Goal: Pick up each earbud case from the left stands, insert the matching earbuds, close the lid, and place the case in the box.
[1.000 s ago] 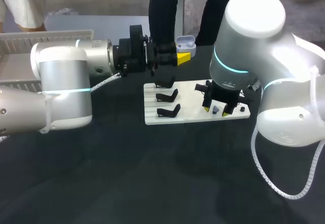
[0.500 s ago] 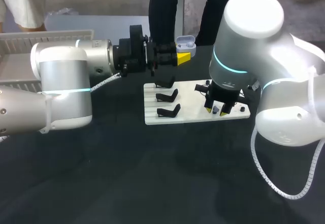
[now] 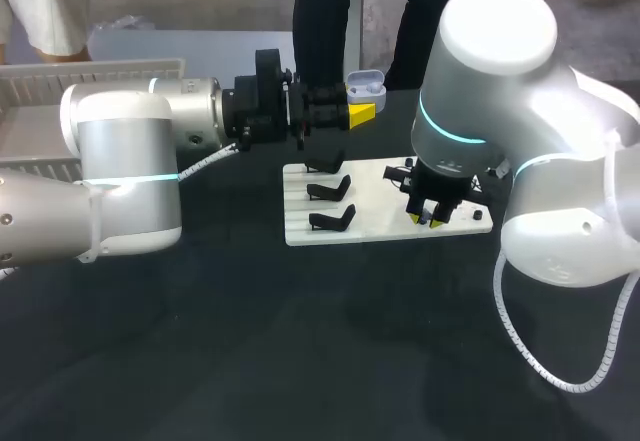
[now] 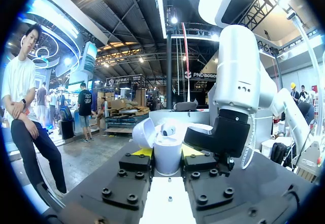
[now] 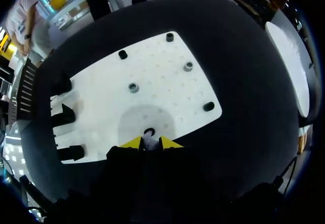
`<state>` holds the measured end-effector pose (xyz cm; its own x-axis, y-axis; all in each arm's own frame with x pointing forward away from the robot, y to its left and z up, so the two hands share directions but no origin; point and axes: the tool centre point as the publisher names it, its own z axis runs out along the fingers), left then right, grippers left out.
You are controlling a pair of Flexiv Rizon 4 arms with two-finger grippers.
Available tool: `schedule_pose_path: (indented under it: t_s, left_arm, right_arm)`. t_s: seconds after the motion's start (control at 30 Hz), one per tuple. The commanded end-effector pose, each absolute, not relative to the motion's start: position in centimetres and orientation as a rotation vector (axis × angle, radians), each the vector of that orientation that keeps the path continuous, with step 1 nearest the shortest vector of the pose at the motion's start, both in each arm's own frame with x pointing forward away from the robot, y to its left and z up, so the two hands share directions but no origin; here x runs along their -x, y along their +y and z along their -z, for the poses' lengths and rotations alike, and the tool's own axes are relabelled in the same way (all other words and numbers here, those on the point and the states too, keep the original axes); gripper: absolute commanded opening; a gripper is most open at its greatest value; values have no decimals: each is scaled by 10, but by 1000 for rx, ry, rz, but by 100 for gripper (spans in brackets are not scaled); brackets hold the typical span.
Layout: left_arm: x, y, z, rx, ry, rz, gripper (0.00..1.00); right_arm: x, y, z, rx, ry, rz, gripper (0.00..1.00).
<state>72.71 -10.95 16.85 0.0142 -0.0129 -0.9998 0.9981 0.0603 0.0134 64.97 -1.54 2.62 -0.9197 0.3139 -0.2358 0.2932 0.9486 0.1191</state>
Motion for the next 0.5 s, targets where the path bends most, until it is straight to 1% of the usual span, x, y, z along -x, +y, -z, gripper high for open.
schedule_pose_path:
  t_s: [0.03,0.5]
  left_arm:
    - [-725,-110,-168,-1156,1216,1154,0]
    - [-725,-110,-168,-1156,1216,1154,0]
  right_arm:
    - [-652,-14,-25,-451,2855,-114,0]
    - [-635,-12,-64,-392,2904,-91,0]
